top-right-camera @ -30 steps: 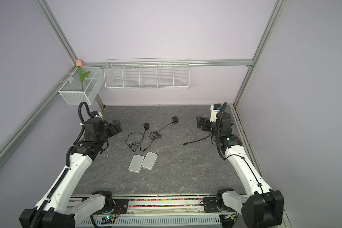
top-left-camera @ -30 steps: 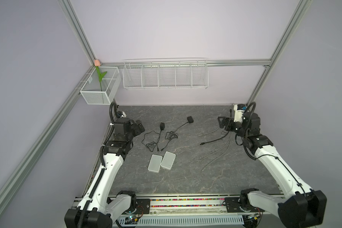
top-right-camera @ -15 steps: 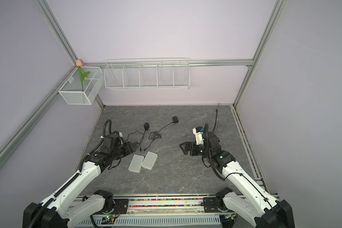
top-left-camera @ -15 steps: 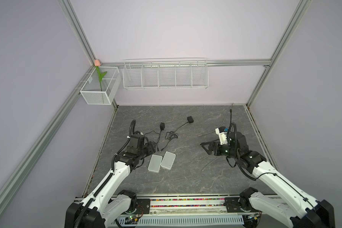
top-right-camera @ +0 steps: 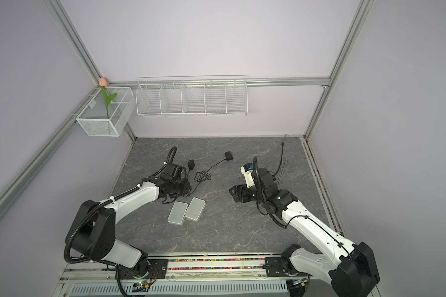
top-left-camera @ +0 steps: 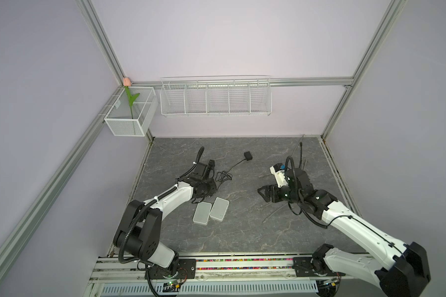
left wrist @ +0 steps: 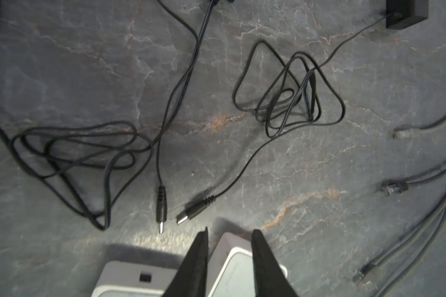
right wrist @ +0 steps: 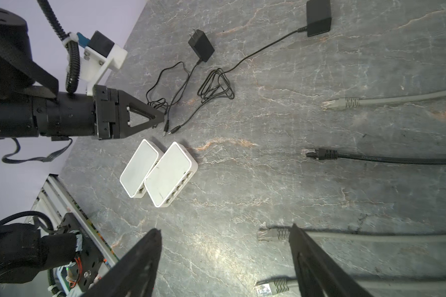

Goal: Insert the plug into the switch port

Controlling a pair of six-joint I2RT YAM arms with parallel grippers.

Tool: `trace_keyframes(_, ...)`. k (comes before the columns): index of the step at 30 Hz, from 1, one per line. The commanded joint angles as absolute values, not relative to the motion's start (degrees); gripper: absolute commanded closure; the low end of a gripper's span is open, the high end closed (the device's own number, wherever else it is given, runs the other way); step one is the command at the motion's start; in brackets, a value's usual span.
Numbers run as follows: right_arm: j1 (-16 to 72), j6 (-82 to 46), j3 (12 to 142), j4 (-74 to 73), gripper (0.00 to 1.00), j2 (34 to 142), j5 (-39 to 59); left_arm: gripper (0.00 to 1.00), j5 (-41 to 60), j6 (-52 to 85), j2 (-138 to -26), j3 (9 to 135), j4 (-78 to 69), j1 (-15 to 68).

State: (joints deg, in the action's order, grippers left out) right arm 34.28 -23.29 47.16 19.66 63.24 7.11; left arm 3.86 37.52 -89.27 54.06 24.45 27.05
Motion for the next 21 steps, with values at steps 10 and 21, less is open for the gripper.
trace_keyframes(10, 34.73, -22.15, 49.05, 21.26, 0.19, 66.55, 2.05, 0.78, -1.52, 38.56, -97.68, 59.77, 29.67, 25.67)
trace_keyframes(21, 34.72, -23.42, 51.85, 21.52, 0.15, 70.77, -0.05, 0.75, -5.12, 40.95, -97.99, 58.41, 30.13, 23.91)
